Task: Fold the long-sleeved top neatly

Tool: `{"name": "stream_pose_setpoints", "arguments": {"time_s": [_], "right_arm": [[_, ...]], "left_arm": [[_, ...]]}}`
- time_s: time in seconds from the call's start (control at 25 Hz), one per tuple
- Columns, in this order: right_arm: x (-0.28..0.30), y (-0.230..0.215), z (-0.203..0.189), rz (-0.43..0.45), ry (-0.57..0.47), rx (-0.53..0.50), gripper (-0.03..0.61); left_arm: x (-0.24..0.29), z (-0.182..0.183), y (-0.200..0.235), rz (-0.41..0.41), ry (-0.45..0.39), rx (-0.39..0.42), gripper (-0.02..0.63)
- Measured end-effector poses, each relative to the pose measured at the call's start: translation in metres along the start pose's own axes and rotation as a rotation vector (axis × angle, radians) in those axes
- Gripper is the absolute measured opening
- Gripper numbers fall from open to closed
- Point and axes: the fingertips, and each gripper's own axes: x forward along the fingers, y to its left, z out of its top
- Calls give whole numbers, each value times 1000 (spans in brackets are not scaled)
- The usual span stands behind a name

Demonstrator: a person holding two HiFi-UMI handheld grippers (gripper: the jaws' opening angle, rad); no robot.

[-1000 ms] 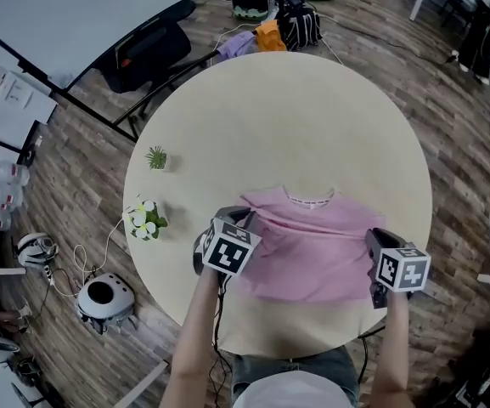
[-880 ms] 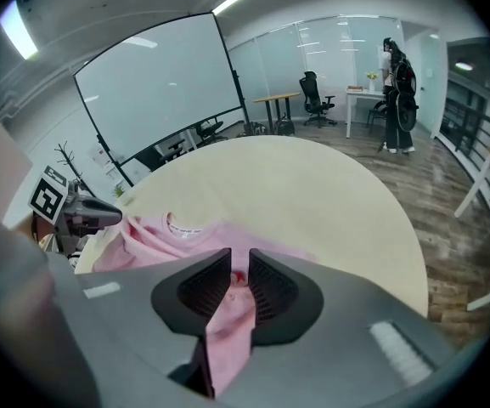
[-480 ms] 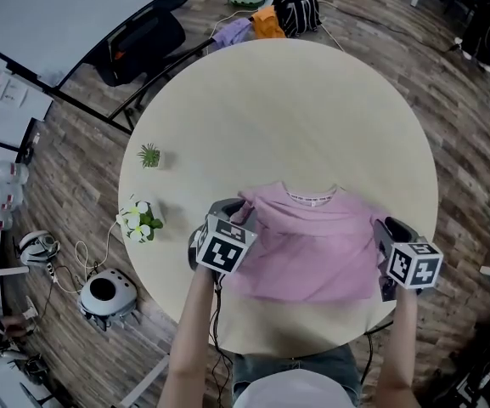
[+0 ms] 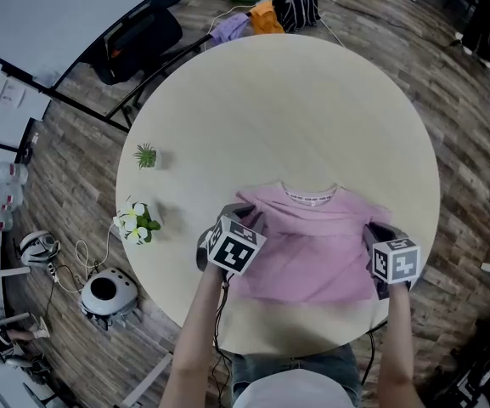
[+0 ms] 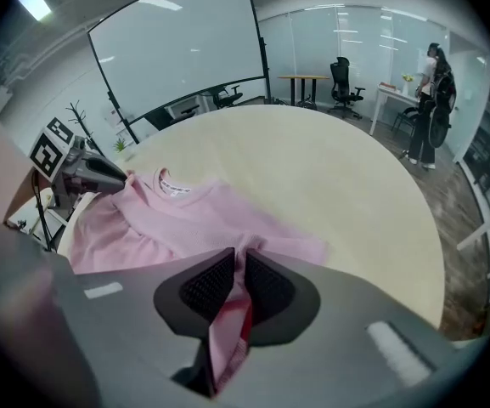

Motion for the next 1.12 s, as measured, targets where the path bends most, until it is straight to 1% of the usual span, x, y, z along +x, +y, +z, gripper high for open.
{"name": "stream_pose_setpoints", "arguments": {"time_s": [0.04,0.16,0.32,0.48,0.6,0.72,0.8,1.04,1.12], "right_arm": [[-1,1,0,3,-6,2,64],[-11,-1,4,3,-46,28,53],[-41,-3,21,-2,-145,64,51],[-74,-5,47,-24,-237,45,51],[-79,-9,64,-43,-271,17,51],[-67,-13,74,-62,-273,-5,51],[-52,-17,76,-80,-254,-22,51],[-4,-28,65,-105,-157,-42,51],[6,-31,60,-109,-130,-50,52]], "left_arm": [[-1,0,1,2,-6,-6,62],[-8,3,4,11,-31,-26,49],[-32,16,8,29,-87,-22,44],[-56,35,13,35,-180,-61,44],[-60,45,22,32,-215,-89,44],[-53,49,31,46,-217,-89,44],[-42,49,37,55,-203,-90,44],[0,36,48,94,-109,-65,46],[7,33,49,105,-91,-62,48]]}}
